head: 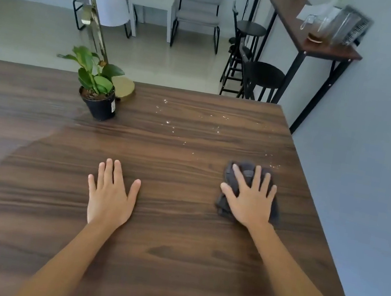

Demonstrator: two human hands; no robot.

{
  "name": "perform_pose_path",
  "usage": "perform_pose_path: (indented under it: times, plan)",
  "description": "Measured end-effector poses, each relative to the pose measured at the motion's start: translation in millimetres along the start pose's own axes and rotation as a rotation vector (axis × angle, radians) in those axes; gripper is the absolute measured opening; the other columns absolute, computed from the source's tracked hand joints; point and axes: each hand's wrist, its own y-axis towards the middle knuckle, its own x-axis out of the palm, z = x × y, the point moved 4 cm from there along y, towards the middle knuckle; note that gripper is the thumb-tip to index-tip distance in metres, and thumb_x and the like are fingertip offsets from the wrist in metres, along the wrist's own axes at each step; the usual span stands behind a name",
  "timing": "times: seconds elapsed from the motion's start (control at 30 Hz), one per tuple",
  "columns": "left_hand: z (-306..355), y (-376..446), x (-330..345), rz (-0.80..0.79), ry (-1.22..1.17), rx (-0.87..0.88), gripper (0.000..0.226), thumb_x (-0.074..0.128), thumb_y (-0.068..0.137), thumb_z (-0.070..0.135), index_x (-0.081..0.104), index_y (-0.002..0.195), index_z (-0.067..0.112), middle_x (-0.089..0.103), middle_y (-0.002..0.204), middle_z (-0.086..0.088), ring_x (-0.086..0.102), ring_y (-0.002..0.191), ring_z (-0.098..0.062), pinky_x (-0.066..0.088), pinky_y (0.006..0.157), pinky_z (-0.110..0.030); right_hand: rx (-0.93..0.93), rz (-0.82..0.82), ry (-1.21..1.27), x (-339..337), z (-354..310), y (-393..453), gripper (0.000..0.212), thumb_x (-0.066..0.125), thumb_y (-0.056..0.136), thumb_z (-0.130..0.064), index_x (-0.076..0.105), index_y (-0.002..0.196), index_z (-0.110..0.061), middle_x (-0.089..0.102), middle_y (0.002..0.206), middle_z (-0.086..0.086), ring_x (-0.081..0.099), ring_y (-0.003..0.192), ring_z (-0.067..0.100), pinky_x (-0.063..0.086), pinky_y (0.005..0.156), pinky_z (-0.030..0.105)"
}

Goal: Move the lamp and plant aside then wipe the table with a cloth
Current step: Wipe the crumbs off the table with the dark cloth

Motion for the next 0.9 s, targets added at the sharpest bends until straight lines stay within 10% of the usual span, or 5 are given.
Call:
perform_pose_path:
  times: [0.13, 0.43, 0.7, 0.9]
  plan:
    - [4, 13, -11, -0.020, -0.136, -0.105, 0.076, 0.035, 0.094, 0.050, 0.009, 0.151, 0.006, 0.004, 0.162, -0.012, 0.002, 0.149, -0.025, 0.004, 0.119, -0.052, -0.365, -0.021, -0.012, 1, 37, -65, 0.061, 0.012, 0.088, -0.076, 0.005, 0.146, -0.057, -0.006, 0.163, -0.005, -0.008, 0.150, 0.025, -0.004, 0.120, 0.044]
    - [32, 80, -7, 0.019, -0.010, -0.161, 0.081, 0.021, 0.092, 0.059, 0.005, 0.151, 0.005, -0.004, 0.162, -0.008, -0.008, 0.149, -0.022, -0.002, 0.117, -0.053, 0.151, 0.050, 0.036, -49, 93, 143, 0.074, 0.010, 0.084, -0.076, 0.011, 0.151, -0.044, 0.002, 0.163, 0.016, 0.002, 0.147, 0.042, 0.008, 0.118, 0.058]
    - [32, 80, 6, 0.028, 0.076, -0.148, 0.088, 0.018, 0.088, 0.065, 0.006, 0.150, 0.005, 0.001, 0.162, -0.008, -0.006, 0.149, -0.022, 0.002, 0.118, -0.054, -0.399, 0.000, -0.022, -18, 31, 88, 0.064, 0.014, 0.089, -0.072, 0.006, 0.149, -0.051, -0.001, 0.164, 0.003, -0.007, 0.150, 0.030, -0.001, 0.121, 0.049]
    - [35, 82, 6, 0.027, 0.108, -0.145, 0.087, 0.019, 0.087, 0.064, 0.013, 0.149, 0.003, 0.007, 0.161, -0.011, -0.002, 0.149, -0.025, 0.006, 0.117, -0.057, -0.112, 0.056, -0.105, -43, 86, 157, 0.071, 0.004, 0.082, -0.079, 0.003, 0.148, -0.053, -0.001, 0.164, 0.007, -0.002, 0.150, 0.034, 0.005, 0.120, 0.053]
